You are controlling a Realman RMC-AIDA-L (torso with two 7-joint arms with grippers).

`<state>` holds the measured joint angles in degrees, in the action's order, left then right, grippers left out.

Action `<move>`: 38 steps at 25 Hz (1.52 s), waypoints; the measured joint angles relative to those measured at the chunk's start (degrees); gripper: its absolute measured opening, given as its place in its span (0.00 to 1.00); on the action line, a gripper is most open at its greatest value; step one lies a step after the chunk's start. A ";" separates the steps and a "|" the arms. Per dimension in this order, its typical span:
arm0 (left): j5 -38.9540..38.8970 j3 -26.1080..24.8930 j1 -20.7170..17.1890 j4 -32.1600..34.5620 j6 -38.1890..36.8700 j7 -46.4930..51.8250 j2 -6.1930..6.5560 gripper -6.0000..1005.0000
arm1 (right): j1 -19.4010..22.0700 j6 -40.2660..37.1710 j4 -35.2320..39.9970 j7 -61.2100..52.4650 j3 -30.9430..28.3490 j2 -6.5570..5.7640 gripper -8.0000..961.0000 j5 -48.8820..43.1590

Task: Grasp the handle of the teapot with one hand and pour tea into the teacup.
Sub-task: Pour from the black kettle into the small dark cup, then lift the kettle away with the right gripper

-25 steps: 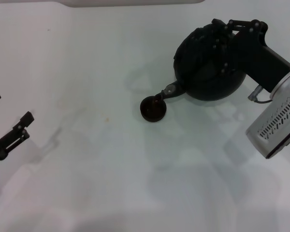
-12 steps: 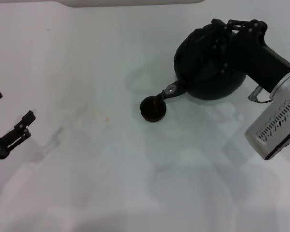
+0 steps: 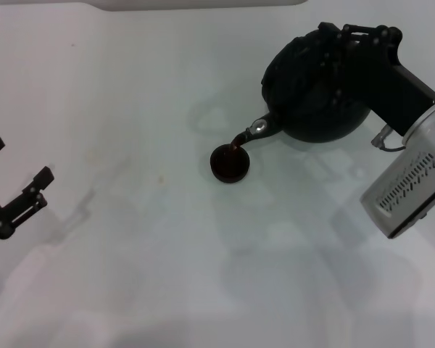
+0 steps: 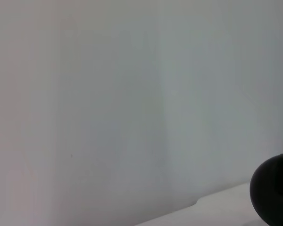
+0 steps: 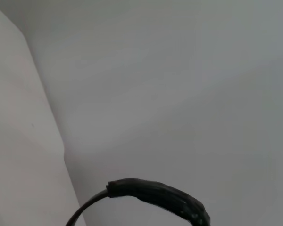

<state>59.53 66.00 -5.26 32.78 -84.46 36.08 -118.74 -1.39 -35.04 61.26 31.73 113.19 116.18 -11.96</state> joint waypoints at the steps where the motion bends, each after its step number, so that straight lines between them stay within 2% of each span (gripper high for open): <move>1: 0.00 0.00 0.00 0.00 0.00 0.00 0.00 0.86 | -0.19 0.09 -0.18 0.87 0.32 0.00 0.11 1.14; 20: -0.10 0.01 0.47 -0.27 -0.03 -0.32 0.00 0.84 | -0.57 -0.20 -1.26 1.47 1.19 -0.18 0.11 2.38; 24: -0.08 0.01 0.62 -0.28 0.00 -0.32 0.01 0.84 | -0.71 -0.21 -1.18 1.29 1.29 -0.44 0.11 4.88; 31: -0.21 -0.03 0.69 -0.32 0.00 -0.31 0.09 0.84 | 0.03 -0.21 0.71 -6.92 2.01 -1.38 0.11 4.38; 38: 0.17 -1.35 0.70 0.01 0.00 -0.32 0.12 0.84 | 1.77 0.85 2.28 -11.87 3.24 -1.47 0.11 1.57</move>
<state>59.70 64.65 -4.57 32.79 -84.46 35.77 -118.62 0.38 -34.19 63.54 19.86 116.43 114.72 -10.39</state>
